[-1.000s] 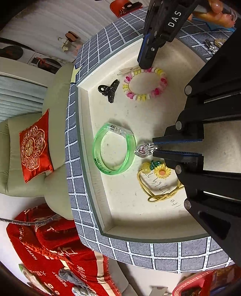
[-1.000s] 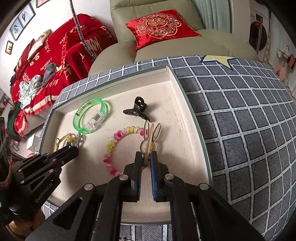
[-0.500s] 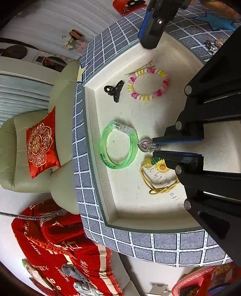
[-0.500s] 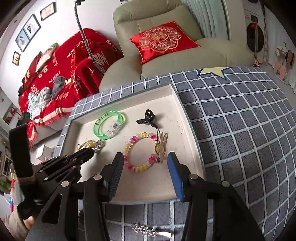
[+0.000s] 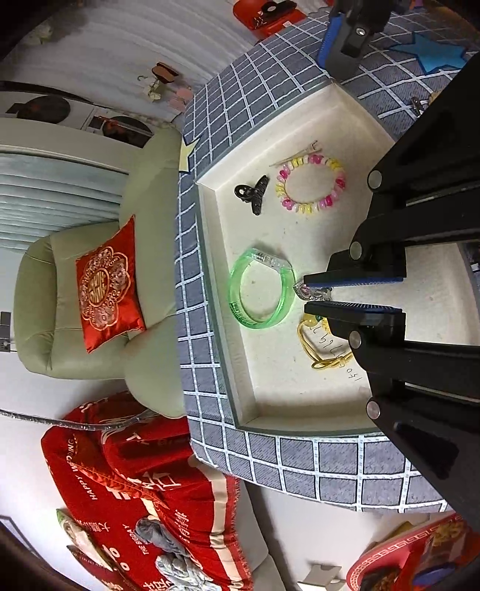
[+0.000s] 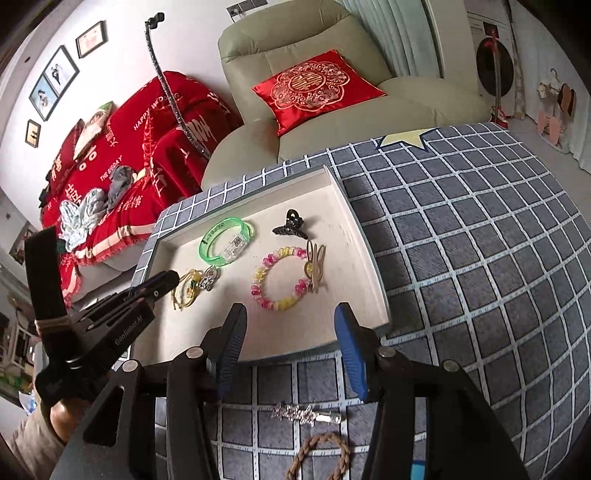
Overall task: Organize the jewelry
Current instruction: 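Lower the silver heart charm into the tray and open the left tool, then withdraw both tools from the tray toward the remaining jewelry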
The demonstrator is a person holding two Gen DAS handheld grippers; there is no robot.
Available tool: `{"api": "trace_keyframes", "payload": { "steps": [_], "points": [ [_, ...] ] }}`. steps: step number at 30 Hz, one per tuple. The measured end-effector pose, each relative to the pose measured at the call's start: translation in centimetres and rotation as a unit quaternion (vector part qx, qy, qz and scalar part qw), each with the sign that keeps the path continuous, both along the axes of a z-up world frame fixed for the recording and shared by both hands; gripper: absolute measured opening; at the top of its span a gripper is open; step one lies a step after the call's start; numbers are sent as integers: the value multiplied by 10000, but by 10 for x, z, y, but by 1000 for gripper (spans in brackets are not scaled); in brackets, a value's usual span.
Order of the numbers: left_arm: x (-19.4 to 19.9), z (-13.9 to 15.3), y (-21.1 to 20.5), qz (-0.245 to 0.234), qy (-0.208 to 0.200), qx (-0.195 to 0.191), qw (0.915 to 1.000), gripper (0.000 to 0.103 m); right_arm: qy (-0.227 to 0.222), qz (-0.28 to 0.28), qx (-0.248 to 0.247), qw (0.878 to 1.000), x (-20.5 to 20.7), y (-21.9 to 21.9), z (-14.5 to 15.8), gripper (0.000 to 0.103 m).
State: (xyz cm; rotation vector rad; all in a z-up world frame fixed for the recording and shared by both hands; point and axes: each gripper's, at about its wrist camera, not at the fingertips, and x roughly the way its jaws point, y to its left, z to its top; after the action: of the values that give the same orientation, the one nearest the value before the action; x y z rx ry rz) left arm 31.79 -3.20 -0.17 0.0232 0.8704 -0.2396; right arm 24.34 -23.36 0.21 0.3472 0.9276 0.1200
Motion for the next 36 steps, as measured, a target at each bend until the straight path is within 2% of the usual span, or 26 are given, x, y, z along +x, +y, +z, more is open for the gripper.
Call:
{"api": "trace_keyframes", "payload": {
  "steps": [6, 18, 19, 20, 21, 23, 27, 28, 36],
  "points": [
    [-10, 9, 6, 20, -37, -84, 10000, 23, -57, -55, 25, 10000, -10, -1, 5, 53],
    [-34, 24, 30, 168, -211, -178, 9995, 24, -223, -121, 79, 9996, -34, -1, 20, 63],
    [-36, 24, 31, 175, -210, -188, 9994, 29, -213, -122, 72, 9997, -34, -1, 20, 64],
    [-37, 24, 31, 183, -202, -188, 9995, 49, -209, -121, 66, 9997, -35, 0, 20, 64],
    [-39, 25, 32, 194, -179, -176, 9995, 103, -209, -112, 66, 9997, -37, 0, 20, 66],
    [-44, 25, 31, 290, -374, -15, 9989, 103, -218, -98, 30, 9997, -41, 2, 22, 77],
    [-48, 18, 28, 179, -492, 91, 9986, 103, -286, -70, -16, 9996, -48, 5, 26, 81],
    [-50, 19, 28, 173, -507, 87, 9985, 103, -301, -74, -2, 9995, -49, 6, 28, 87],
    [-70, 4, 36, 216, -603, 174, 9978, 103, -821, -131, 78, 9965, -77, 9, 42, 89]
  ]
}}
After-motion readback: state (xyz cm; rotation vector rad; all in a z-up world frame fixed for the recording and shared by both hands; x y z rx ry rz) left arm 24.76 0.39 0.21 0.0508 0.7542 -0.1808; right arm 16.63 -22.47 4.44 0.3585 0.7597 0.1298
